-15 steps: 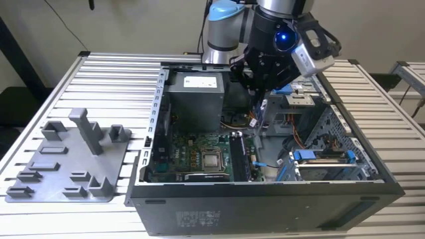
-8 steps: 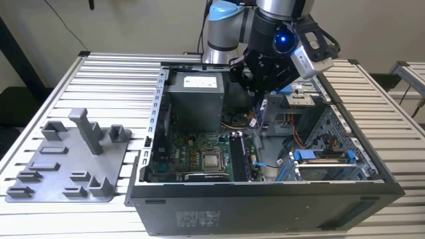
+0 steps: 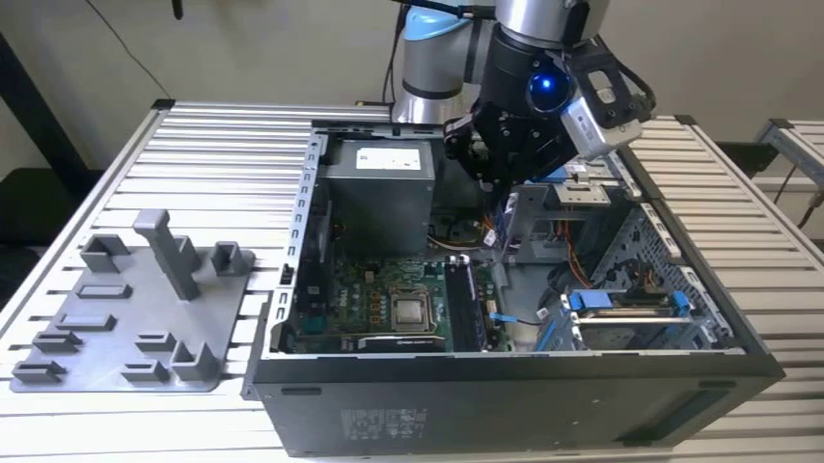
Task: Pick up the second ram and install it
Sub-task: 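Insert the second ram into the second slot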
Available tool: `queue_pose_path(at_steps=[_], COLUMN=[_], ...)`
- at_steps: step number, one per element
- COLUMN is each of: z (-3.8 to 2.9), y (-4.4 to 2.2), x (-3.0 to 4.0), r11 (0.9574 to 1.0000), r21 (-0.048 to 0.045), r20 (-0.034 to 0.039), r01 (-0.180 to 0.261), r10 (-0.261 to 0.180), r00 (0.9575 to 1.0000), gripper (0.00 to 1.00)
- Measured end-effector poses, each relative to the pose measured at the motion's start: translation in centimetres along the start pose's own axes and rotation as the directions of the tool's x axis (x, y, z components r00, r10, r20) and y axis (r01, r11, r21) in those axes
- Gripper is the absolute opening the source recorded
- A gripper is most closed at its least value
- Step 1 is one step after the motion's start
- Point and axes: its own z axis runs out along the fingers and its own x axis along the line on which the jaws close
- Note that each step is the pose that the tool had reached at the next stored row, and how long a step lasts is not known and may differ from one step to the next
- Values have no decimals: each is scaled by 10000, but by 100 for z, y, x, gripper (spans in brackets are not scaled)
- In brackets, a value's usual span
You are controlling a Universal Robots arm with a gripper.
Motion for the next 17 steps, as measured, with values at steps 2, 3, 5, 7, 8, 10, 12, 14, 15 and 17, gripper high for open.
queue_pose_path(at_steps=[2,3,5,7,8,10,12,14,15,17], z=[17,27,48,65,74,87,109,139,148,179], y=[0,-1,-1,-1,-1,-1,-2,-3,-3,-3], x=[0,0,0,0,0,1,2,1,1,1], r11=[10000,10000,10000,10000,10000,10000,10000,10000,10000,10000], r21=[1,1,1,0,0,7,21,42,40,42], r20=[0,0,0,0,0,-1,4,22,24,26], r01=[0,0,0,0,1,-1,-2,0,1,1], r10=[0,0,0,0,-1,1,2,0,-1,-1], r00=[10000,10000,10000,10000,10000,10000,10000,10000,10000,10000], gripper=[14,14,14,14,14,14,14,14,14,14])
